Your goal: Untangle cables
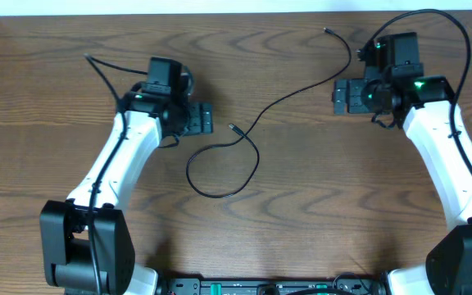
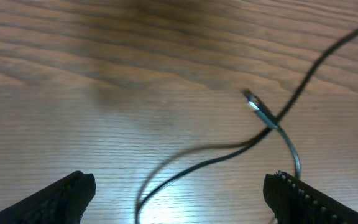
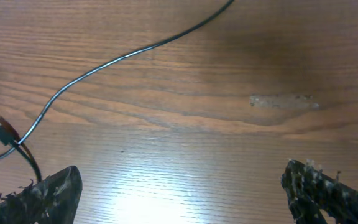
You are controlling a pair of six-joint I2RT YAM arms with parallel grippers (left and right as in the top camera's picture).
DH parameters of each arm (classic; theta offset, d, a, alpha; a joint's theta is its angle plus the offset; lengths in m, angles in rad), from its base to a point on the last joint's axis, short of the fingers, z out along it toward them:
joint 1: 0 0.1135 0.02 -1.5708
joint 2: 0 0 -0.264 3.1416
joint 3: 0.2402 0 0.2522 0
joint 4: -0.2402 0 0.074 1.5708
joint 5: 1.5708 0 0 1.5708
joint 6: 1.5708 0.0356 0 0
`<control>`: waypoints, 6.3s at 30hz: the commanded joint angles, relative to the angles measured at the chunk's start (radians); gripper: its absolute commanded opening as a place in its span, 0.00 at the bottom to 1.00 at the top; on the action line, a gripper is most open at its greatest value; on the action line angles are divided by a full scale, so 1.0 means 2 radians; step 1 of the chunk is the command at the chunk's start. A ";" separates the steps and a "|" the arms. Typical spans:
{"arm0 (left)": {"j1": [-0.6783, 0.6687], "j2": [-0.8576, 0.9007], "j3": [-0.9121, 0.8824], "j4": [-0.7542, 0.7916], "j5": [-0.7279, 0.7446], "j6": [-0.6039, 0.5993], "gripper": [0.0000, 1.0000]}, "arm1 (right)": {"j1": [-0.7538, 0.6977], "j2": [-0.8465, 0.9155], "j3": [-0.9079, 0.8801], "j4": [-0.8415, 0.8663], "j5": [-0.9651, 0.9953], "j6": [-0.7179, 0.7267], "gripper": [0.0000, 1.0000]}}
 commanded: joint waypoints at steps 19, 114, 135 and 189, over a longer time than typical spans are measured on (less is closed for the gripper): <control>0.042 0.039 0.000 -0.045 0.012 0.014 0.92 | 0.070 0.083 0.007 0.086 -0.019 0.038 0.99; 0.029 -0.124 0.000 -0.177 0.104 0.035 0.93 | 0.122 0.309 0.193 -0.133 -0.064 -0.116 0.99; 0.029 -0.124 0.000 -0.165 0.104 0.035 0.93 | 0.123 0.309 0.193 -0.193 -0.185 -0.314 0.99; 0.154 -0.124 0.000 -0.150 0.117 0.016 0.93 | 0.304 0.324 0.192 -0.130 0.024 -0.010 0.28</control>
